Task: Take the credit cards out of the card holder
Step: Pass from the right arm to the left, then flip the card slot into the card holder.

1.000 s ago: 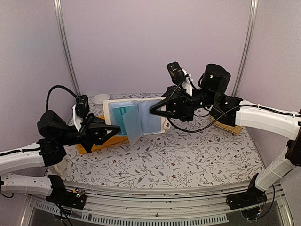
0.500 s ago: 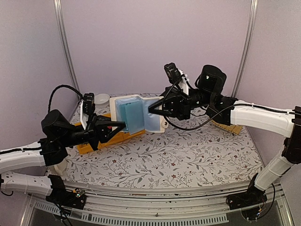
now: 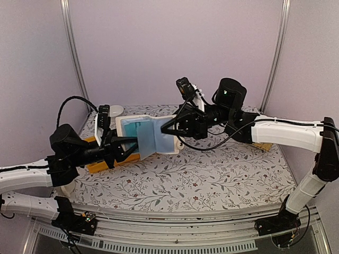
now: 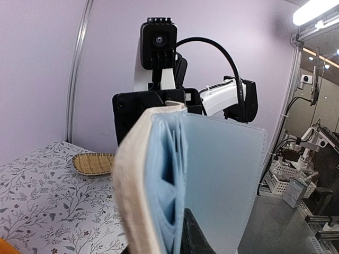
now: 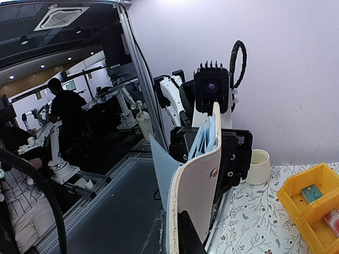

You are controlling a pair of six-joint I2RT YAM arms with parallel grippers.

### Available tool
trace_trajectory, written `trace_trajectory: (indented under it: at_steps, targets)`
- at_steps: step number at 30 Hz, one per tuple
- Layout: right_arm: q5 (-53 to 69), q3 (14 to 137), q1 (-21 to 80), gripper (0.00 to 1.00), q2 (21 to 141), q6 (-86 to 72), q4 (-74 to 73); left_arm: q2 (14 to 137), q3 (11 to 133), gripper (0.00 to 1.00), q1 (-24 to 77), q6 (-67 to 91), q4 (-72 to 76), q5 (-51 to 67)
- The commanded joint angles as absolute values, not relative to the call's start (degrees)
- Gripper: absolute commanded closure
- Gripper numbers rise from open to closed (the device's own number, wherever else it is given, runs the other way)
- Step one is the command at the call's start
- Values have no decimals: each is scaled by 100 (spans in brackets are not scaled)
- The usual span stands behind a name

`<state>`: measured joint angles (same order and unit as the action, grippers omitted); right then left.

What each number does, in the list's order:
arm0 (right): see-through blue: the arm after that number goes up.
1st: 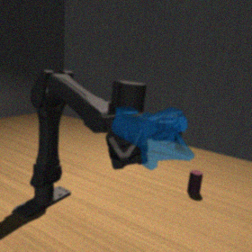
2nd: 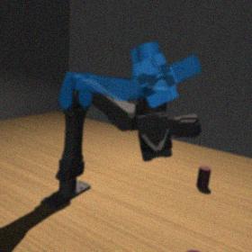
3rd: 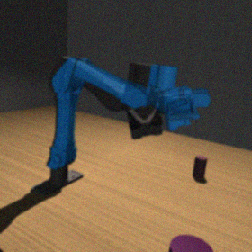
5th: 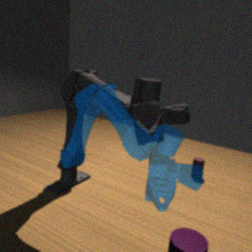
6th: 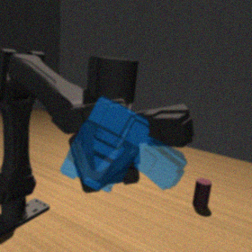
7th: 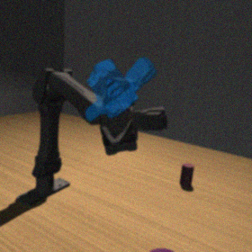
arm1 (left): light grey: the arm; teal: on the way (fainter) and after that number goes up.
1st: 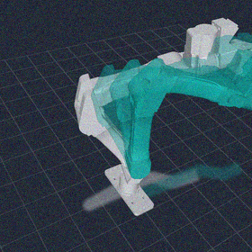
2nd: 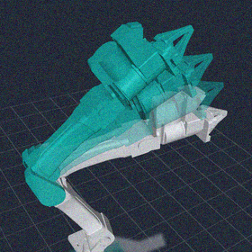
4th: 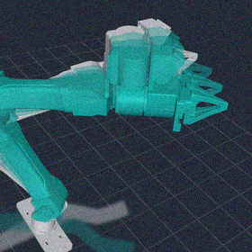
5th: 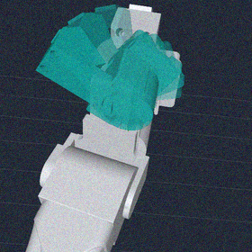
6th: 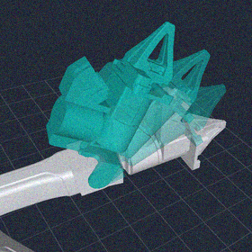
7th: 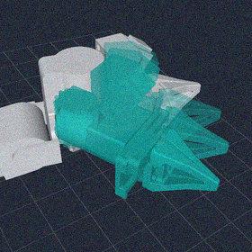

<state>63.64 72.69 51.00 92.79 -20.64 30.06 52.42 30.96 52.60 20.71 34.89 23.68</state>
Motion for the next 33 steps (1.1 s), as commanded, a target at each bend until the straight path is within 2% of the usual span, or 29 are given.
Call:
trace_trajectory:
  at_steps: [1, 8, 9, 11, 13, 16, 18, 23, 25, 30, 33]
  targets:
    - [6535, 7409, 5180, 98, 9360, -2251, 3256, 5273, 3105, 83, 5344, 1937, 3541, 2182]
    - [6609, 7542, 5181, 98, 9596, -2367, 3365, 5399, 3155, 75, 5379, 1990, 3522, 2404]
    - [6601, 7580, 5184, 98, 9644, -2385, 3366, 5406, 3164, 79, 5390, 1999, 3517, 2440]
    - [6560, 7595, 5166, 96, 9692, -2420, 3383, 5386, 3180, 100, 5401, 1999, 3472, 2357]
    - [6395, 7519, 5080, 83, 9650, -2434, 3367, 5294, 3206, 100, 5425, 1978, 3247, 1921]
    - [5706, 7141, 4720, 68, 9359, -2550, 3278, 5146, 3524, 100, 5434, 1814, 2119, 528]
    - [4808, 6790, 4344, 61, 9044, -2677, 2890, 5211, 3922, 100, 5455, 1683, 997, -788]
    - [1207, 6797, 3921, 59, 8502, -2282, 326, 6236, 5088, 100, 5751, 1120, -1556, -3941]
    - [716, 6838, 3925, 59, 8384, -2053, -48, 6646, 5428, 100, 5939, 1032, -2225, -4639]
    - [1772, 6359, 4135, 63, 8051, -2038, 1243, 7090, 5827, 100, 6102, 1088, -2508, -4891]
    - [3254, 6372, 4479, 63, 8231, -1894, 2213, 7211, 5919, 100, 6162, 987, -2479, -5028]
